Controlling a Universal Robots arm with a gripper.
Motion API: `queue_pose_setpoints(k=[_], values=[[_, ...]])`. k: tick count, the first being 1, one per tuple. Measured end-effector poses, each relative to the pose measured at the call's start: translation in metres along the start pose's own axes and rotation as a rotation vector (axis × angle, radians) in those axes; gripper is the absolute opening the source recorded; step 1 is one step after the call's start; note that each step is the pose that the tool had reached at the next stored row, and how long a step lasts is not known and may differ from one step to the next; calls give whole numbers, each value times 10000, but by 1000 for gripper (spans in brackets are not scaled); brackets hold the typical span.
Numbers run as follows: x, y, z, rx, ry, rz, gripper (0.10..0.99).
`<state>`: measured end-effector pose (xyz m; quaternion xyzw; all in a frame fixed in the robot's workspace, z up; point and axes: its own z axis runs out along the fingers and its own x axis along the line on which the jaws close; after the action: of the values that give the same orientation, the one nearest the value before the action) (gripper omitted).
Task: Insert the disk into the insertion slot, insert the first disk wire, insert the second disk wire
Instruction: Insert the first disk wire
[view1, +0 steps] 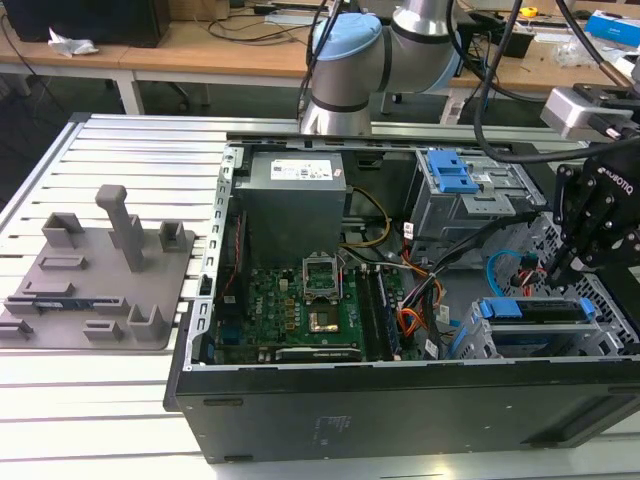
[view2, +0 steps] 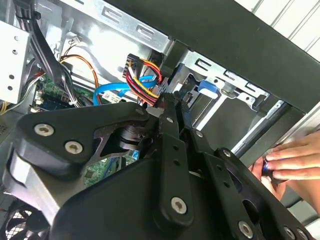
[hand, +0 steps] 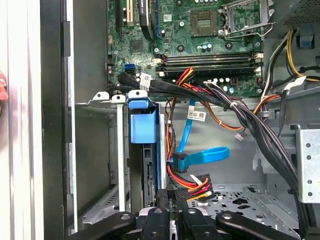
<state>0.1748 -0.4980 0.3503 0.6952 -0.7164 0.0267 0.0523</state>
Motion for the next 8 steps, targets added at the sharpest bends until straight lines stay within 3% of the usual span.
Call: queue_pose_setpoints(k=[3, 4, 7, 8], values=[[1, 9, 0, 5, -2, 4, 165], [3, 16, 0, 33, -41, 4, 165], [19, 53, 4, 142, -280, 8, 165], [24, 62, 5, 167, -322, 8, 165]])
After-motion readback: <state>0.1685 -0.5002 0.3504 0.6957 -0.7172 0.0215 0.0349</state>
